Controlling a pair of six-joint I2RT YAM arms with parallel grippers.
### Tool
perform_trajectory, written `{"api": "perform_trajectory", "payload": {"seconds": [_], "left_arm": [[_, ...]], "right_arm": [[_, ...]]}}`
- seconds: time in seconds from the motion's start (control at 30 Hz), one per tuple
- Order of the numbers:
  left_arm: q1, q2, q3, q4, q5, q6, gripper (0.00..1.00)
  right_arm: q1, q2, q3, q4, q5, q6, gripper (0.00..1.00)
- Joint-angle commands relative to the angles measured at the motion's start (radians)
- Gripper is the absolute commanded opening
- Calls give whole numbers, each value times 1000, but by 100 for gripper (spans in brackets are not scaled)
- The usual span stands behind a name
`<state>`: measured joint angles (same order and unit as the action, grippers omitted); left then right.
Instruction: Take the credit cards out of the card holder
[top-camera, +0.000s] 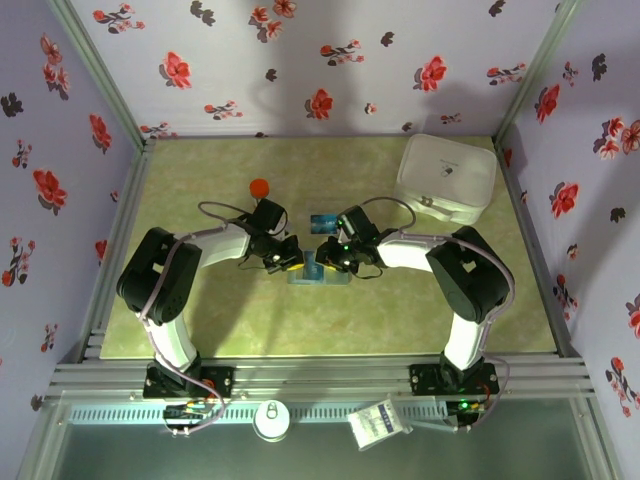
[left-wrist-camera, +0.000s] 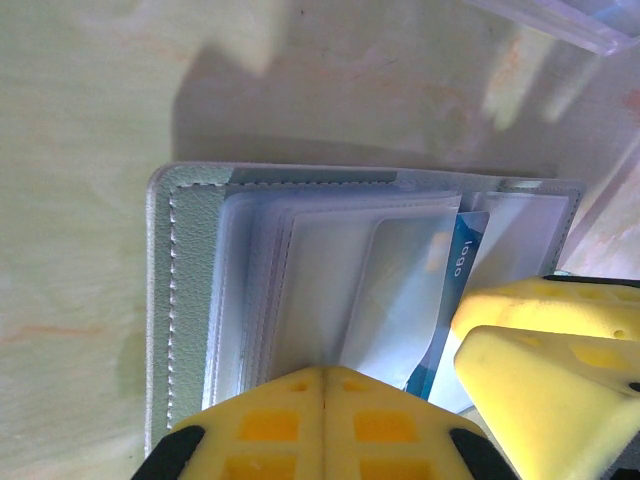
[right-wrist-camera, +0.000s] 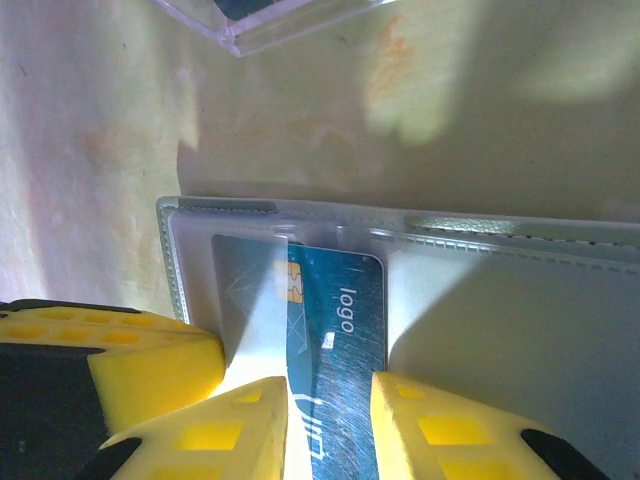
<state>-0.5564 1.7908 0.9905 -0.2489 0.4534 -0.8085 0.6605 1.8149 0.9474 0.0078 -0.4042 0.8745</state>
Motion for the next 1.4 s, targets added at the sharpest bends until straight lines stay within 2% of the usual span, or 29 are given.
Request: {"api": "perform_trajectory", "payload": {"seconds": [0.0,0.6,1.0,1.27,1.37], "left_arm": [[-2,22,16,-50,-15,16,0],[-3,25,23,-56,-16,12,0],[-4,22,22,-57,-18,12,0],[-5,22,22,-58,-19,9,0],[-7,22,25,-58,-19,10,0]], "right_arm": [[-6,7,-15,-14,8,-5,30],[-19,-67,-60,35,7,-9,30],[-21,-5,-72,99,-43,23,29],[-21,-4,-65,92,-43,18,29],[-21,3,-54,40,-17,2,29]]}}
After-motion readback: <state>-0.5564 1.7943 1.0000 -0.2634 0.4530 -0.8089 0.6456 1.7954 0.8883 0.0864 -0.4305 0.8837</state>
